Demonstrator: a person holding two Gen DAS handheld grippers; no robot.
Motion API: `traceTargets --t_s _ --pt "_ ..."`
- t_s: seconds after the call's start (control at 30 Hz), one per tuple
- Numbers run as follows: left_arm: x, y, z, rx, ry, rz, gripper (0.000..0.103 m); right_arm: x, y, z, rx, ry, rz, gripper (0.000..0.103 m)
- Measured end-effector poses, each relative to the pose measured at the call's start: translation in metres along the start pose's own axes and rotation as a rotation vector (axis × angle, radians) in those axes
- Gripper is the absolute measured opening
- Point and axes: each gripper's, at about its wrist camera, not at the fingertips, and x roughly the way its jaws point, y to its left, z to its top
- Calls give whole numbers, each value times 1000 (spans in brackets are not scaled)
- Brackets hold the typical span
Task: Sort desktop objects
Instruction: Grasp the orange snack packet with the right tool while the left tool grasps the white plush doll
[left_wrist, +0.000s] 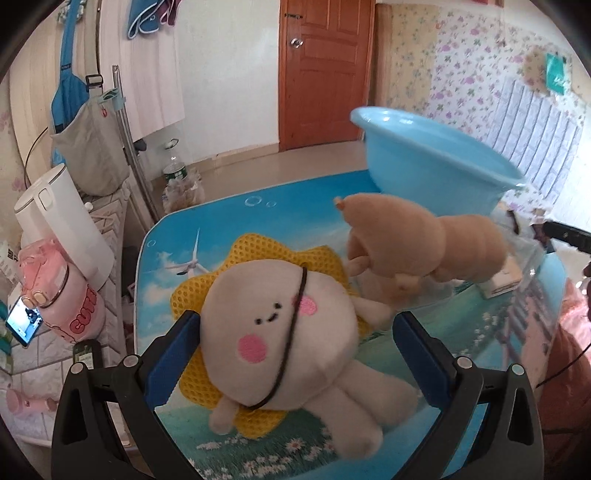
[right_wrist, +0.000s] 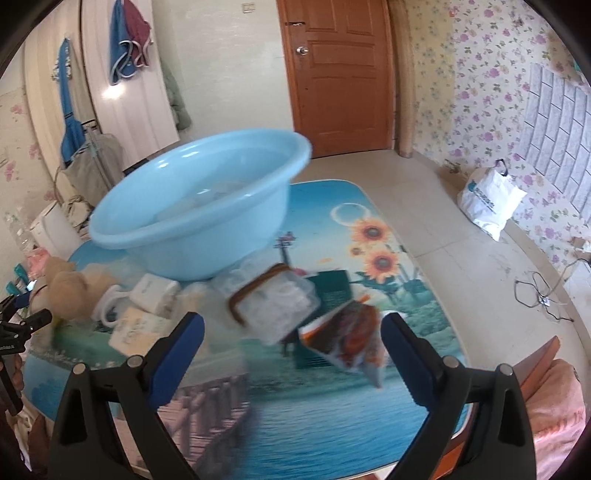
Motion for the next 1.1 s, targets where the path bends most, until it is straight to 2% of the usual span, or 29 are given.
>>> traceTargets --t_s 0.2,0.4,0.5,0.53,0.57,0.63,0.7,0.87,1.1 --pt "10 2 4 -7 15 5 103 8 -17 -2 41 31 -40 89" --pt "17 0 2 -13 48 23 103 20 -20 -10 62 73 -31 80" --pt "14 1 2 -27 37 15 102 21 -21 -13 59 84 -30 65" --pt "13 2 2 -36 29 10 99 20 -21 -13 54 81 -34 62" --pt "11 3 2 -43 23 8 94 19 -22 -13 53 79 -33 56" --pt "7 5 2 -48 19 0 91 18 -23 -13 50 80 -20 51" --pt "5 4 2 -39 20 -4 88 16 -23 -13 39 83 -15 34" --pt "-4 3 3 -56 2 -41 86 8 -24 -13 39 62 24 29" --pt "-29 -6 2 -33 -20 -50 86 -4 -19 -15 22 43 43 29"
